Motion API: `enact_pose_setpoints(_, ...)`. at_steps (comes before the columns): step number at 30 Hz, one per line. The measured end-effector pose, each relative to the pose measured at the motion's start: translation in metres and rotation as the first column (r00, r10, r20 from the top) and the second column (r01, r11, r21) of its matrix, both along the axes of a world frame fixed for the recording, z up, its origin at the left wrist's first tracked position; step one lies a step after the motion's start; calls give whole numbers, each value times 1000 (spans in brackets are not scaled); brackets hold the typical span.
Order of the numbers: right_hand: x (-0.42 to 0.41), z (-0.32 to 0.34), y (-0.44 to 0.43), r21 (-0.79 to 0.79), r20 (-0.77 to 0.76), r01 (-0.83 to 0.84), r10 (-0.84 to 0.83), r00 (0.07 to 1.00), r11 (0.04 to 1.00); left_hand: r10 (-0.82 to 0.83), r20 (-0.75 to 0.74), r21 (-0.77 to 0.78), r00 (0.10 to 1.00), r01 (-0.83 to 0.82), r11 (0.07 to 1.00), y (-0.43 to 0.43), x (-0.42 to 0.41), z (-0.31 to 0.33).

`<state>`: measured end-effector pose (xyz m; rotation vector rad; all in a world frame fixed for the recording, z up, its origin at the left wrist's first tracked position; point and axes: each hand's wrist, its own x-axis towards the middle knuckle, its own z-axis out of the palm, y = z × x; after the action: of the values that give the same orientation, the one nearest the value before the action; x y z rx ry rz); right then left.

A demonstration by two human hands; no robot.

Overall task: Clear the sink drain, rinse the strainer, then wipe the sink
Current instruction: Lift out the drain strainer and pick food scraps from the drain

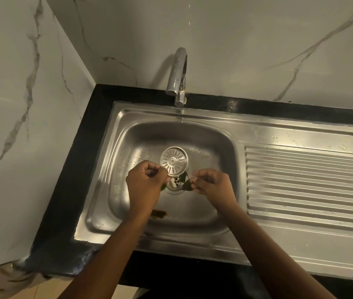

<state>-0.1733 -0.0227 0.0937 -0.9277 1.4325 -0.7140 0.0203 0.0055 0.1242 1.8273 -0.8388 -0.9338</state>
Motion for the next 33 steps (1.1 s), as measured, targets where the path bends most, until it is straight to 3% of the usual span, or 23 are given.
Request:
enact_pose_setpoints(4,-6,-15,-3,-28,-401,-259,226,888,966,98,-132,49,986,-92,995,-8,-1,-2)
enact_pose_setpoints(6,-7,-25,-1,52,-480,-338,320,817,940,114,-160,67,981,-104,992,-10,-3,-4)
enact_pose_setpoints(9,-11,-35,1,114,-536,-322,331,777,940,107,-166,83,980,-94,992,-11,-6,-7)
enact_pose_setpoints(12,-14,-37,5,95,-620,-341,324,715,935,81,-156,85,984,-69,994,-14,-10,-11)
enact_pose_setpoints(15,-19,-36,9,80,-736,-435,348,581,897,61,-161,80,985,-49,996,-19,-14,-13)
enact_pose_setpoints(16,-21,-36,9,70,-736,-438,343,584,896,52,-160,77,986,-40,996,-22,-15,-14)
enact_pose_setpoints(22,-31,-25,-17,-41,-462,-181,142,875,983,27,-184,73,983,-13,997,-38,-25,-21)
enact_pose_setpoints(25,-32,-8,-32,-72,-206,26,-40,978,997,11,-195,63,981,1,998,-51,-34,-22)
enact_pose_setpoints(28,-33,8,-49,-77,-29,117,-119,992,990,7,-233,49,972,4,999,-66,-46,-22)
enact_pose_setpoints(33,-38,16,-77,-153,11,83,-82,997,985,-13,-302,16,953,19,1000,-92,-63,-22)
